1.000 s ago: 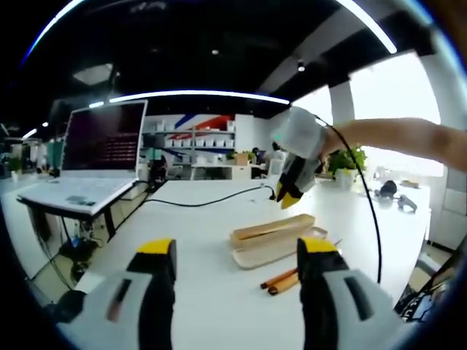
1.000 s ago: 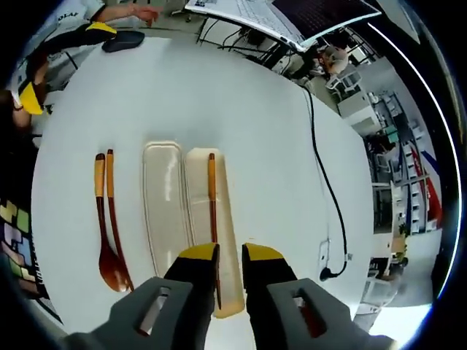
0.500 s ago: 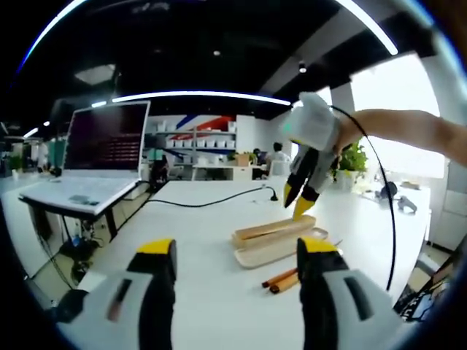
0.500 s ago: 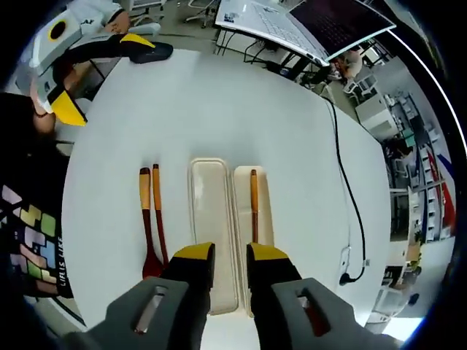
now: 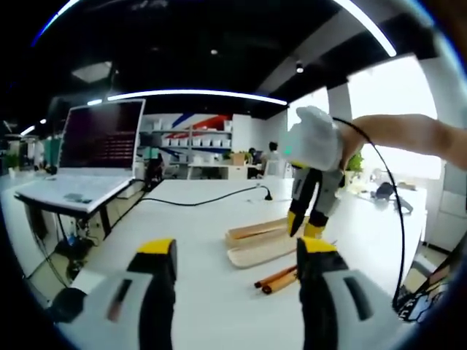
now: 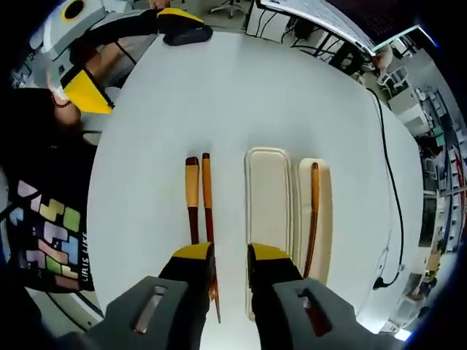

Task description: Arrange the utensils inside the cutlery case until each visible utensil rests in its matching compartment.

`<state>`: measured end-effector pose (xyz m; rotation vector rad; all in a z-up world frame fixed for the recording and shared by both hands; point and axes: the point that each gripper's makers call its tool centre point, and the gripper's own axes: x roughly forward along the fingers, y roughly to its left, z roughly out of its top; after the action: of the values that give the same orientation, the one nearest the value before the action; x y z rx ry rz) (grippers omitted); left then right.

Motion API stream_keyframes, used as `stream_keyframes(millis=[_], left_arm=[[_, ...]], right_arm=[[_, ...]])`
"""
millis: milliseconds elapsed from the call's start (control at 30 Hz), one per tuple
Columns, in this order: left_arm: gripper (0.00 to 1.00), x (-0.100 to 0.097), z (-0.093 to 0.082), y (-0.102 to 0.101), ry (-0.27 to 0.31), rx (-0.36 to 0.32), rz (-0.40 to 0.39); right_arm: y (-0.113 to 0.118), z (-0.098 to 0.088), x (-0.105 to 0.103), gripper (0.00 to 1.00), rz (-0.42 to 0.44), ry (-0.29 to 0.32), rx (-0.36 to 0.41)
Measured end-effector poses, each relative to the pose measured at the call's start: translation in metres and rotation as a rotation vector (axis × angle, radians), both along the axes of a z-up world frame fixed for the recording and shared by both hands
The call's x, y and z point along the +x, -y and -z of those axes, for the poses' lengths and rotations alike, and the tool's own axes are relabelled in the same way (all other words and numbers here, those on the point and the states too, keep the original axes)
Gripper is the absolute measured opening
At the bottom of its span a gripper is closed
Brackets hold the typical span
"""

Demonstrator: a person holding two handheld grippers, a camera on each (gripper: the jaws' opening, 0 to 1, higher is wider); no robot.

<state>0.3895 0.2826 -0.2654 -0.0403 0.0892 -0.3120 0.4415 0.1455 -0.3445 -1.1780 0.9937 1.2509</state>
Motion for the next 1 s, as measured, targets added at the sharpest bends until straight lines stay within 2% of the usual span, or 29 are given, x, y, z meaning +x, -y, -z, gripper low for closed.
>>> stream_keyframes(millis=[367, 767, 1000], left_arm=[[0.7, 0.002, 0.001, -0.005, -0.004, 0.008, -0.015], [0.7, 0.001, 0.007, 0.002, -0.024, 0.018, 0.007], [0.7, 0.001, 0.008, 0.0, -0.027, 0.022, -0.004]], right_arm=[[-0.001, 0.023, -0.017, 0.16, -0.016, -0.077, -0.022], [0.002, 0.039, -0.016, 0.12, 0.019, -0.108, -0.044], [0.004, 0.046, -0.016, 0.1, 0.025, -0.115, -0.057]])
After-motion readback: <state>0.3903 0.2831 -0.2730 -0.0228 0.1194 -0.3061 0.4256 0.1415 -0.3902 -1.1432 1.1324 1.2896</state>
